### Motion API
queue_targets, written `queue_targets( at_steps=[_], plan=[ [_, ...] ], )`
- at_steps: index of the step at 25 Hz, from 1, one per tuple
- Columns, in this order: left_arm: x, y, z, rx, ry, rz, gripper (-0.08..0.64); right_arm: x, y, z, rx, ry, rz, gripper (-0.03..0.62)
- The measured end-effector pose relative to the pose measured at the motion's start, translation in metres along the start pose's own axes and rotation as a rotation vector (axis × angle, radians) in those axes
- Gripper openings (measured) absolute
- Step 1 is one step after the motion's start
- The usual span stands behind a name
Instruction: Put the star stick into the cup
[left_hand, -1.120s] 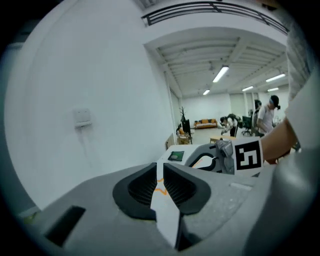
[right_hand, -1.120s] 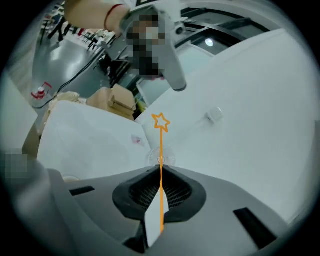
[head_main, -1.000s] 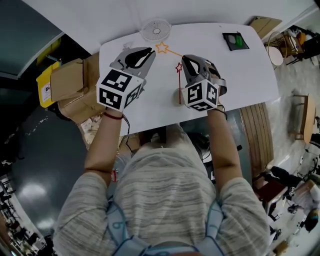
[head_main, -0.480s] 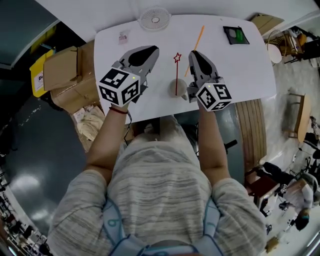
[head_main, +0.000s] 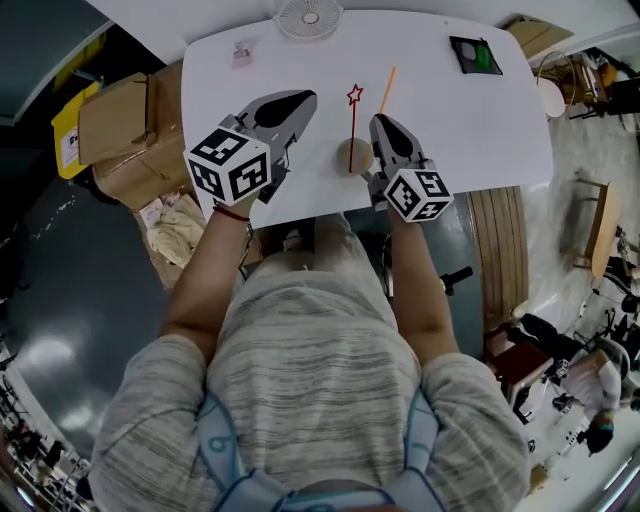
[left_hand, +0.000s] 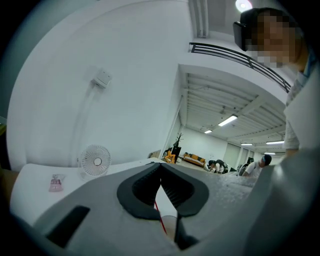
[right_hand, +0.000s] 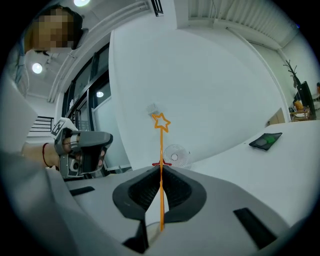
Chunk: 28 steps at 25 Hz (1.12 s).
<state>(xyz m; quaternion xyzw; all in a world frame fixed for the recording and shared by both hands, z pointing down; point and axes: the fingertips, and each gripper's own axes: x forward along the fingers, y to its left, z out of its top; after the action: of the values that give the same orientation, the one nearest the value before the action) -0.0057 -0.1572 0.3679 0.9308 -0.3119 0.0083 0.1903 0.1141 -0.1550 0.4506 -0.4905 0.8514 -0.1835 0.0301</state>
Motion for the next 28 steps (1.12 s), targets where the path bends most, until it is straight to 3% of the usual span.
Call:
queue_targets(
  at_steps=[10, 16, 28],
  plan=[
    [-0.009, -0.014, -0.017, -0.029, 0.011, -0.027, 0.014, -0.009, -0.002, -0.041, -0.049, 0.136, -0.025, 0.018],
    [-0.010, -0.025, -0.019, -0.048, 0.008, -0.071, 0.014, -0.008, 0.000, -0.052, -0.020, 0.178, -0.020, 0.020],
    [-0.021, -0.043, -0.020, -0.052, -0.019, -0.111, 0.014, -0.023, 0.020, -0.027, -0.018, 0.122, -0.014, 0.049]
  ],
)
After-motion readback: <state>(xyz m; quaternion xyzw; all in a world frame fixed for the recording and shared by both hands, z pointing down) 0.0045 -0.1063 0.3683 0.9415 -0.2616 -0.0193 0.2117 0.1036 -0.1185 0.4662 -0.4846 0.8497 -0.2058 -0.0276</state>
